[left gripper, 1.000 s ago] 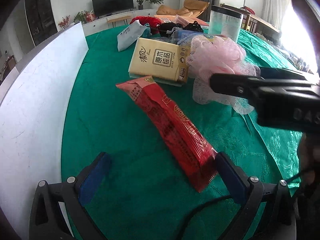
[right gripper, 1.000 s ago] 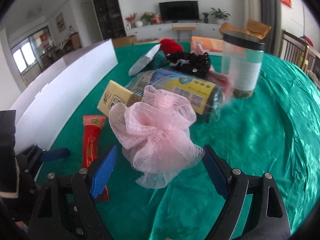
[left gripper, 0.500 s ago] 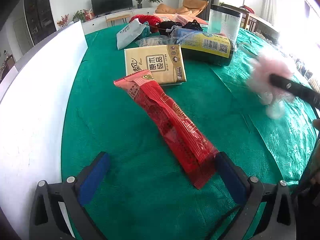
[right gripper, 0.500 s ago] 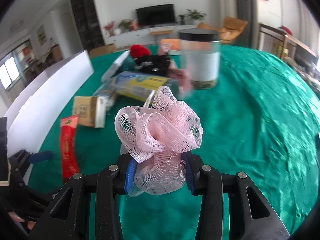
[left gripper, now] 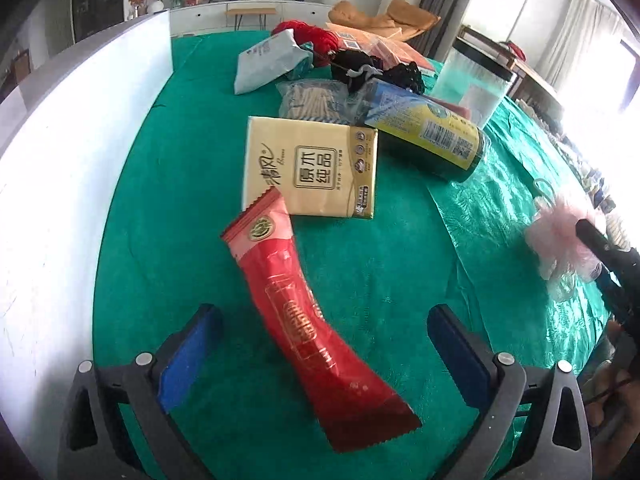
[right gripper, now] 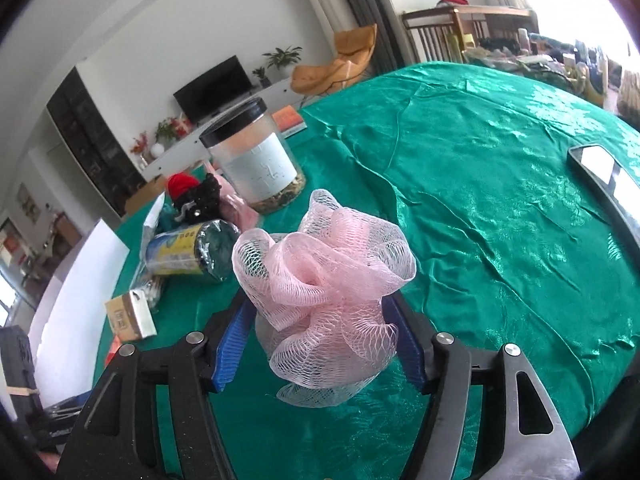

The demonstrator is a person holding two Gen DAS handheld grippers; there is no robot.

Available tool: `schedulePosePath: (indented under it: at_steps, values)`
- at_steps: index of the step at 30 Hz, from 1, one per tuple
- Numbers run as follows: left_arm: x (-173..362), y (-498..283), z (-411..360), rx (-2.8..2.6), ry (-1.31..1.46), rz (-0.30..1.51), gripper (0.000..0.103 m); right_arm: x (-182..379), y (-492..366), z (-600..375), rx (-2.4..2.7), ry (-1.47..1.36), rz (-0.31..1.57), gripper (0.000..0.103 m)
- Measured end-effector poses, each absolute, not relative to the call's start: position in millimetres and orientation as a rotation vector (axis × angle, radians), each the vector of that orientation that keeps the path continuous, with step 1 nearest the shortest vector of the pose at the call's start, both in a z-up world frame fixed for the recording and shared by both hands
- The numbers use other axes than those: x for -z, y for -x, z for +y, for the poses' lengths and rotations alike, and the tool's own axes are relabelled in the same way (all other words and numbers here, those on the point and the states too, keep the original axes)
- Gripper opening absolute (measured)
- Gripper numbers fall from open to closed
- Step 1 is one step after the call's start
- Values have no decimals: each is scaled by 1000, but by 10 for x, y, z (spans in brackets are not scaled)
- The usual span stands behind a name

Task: Organize soft objects
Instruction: 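Grasp the pink bath puff with right tool while left tool grasps red snack wrapper, then carry both items into the white box and open both tools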

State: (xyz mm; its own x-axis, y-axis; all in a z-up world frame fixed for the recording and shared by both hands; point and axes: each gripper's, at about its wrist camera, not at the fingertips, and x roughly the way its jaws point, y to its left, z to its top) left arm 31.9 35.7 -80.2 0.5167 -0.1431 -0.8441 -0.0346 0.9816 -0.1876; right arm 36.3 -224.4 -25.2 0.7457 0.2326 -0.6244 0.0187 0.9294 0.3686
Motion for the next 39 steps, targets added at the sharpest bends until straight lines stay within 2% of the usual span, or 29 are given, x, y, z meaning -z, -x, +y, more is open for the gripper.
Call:
schedulePosePath:
  at_steps: [1,2,3,6,8,11,13,16,17,18,21,26,31,37,38,39]
  values:
    - [785,-318,313,56,145,1011,79,239,-334,-2280,-125,-388,712,69]
    - [786,-320,292,53,103,1004,55,229,-299,-2337,-127,-420,700,70]
    - [779,-316,283,50,66,996,37,225,-277,-2403,-128,-462,690,75]
    - [784,-307,406,100,118,991,21,271,-231,-2626,-109,-575,711,77]
    - [760,-264,501,119,175,988,16,265,-255,-2690,-103,-586,755,77]
    - [691,-209,519,148,194,963,16,86,-351,-2561,-148,-455,783,78]
    - [645,-176,524,168,213,953,16,26,-504,-2344,-182,-294,838,81]
    - [554,-148,551,196,257,935,15,148,-749,-2089,-160,-74,943,79]
    - [509,-123,563,207,267,925,15,205,-795,-2062,-148,-43,966,66]
    - [452,-91,578,221,278,910,15,239,-815,-2058,-131,-32,981,24]
    - [261,22,630,254,306,860,15,165,-730,-2122,-125,-86,959,26]
    - [-140,188,965,250,368,768,15,-285,-499,-1875,-228,-127,869,26]
    - [-509,511,1713,89,367,673,15,-879,-238,-1110,-501,-159,794,26]
    - [-481,986,2667,-199,353,691,16,-1283,87,188,-904,-171,797,27]
    - [-443,1052,2782,-258,348,702,19,-1286,134,395,-951,-155,807,27]
    - [-391,1097,2879,-316,341,719,32,-1272,173,588,-988,-132,815,31]
